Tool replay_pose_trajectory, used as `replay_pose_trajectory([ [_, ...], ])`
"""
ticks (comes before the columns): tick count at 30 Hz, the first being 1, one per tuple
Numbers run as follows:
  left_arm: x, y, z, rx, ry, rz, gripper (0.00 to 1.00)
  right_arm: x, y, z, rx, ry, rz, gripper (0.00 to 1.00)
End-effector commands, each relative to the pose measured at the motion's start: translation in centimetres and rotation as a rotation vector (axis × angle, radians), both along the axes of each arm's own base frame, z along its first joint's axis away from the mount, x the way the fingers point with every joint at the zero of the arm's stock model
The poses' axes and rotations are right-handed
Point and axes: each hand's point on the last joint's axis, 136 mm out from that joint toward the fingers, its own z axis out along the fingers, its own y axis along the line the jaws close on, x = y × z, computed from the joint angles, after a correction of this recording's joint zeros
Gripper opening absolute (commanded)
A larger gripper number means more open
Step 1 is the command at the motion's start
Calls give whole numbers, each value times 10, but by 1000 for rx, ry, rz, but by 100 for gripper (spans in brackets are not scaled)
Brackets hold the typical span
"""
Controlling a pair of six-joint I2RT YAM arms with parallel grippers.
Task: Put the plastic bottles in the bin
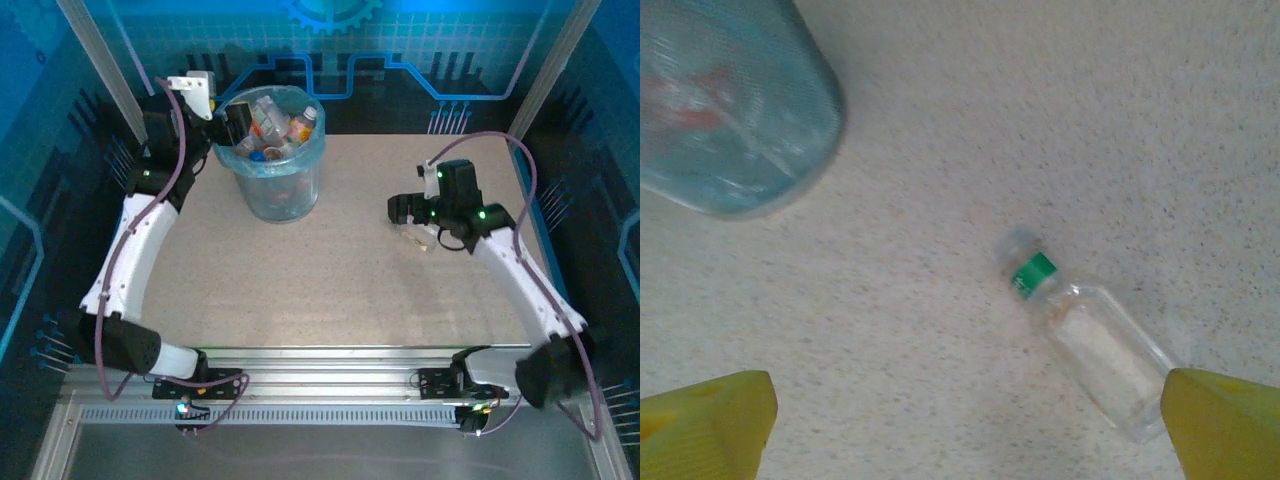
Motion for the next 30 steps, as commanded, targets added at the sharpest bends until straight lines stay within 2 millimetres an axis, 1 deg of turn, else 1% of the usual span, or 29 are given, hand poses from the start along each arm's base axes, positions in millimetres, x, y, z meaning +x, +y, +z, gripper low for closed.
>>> replay_pose_trajectory([
  [1, -22, -45, -5, 62, -49, -196, 75, 2, -2, -30, -64, 130, 107, 100],
  [4, -51, -82, -16, 108, -58, -356, 75, 21, -13, -58, -165, 188, 117, 100],
  [7, -80, -114, -34, 129, -42, -505, 75, 36, -23, -79, -241, 254, 142, 100],
  [10, -103, -138, -55, 120, -3, -614, 75, 47, -31, -96, -288, 288, 154, 100],
  [13, -117, -153, -76, 78, 35, -673, 75, 55, -40, -113, -322, 308, 149, 100],
  [15, -122, -159, -88, 58, 59, -688, 75, 57, -44, -125, -337, 337, 143, 100],
  [18, -124, -163, -99, 34, 97, -693, 75, 53, -50, -143, -371, 397, 141, 100],
  [22, -122, -162, -104, 35, 113, -677, 76, 45, -56, -161, -385, 460, 132, 97],
  [25, -116, -159, -104, 40, 118, -643, 76, 40, -55, -172, -381, 489, 135, 95],
  [26, -115, -158, -104, 42, 121, -636, 76, 39, -56, -175, -383, 495, 138, 93],
  [29, -113, -157, -104, 46, 124, -623, 76, 36, -57, -182, -392, 524, 146, 82],
  [30, -113, -156, -103, 48, 124, -620, 76, 36, -56, -183, -389, 528, 151, 80],
])
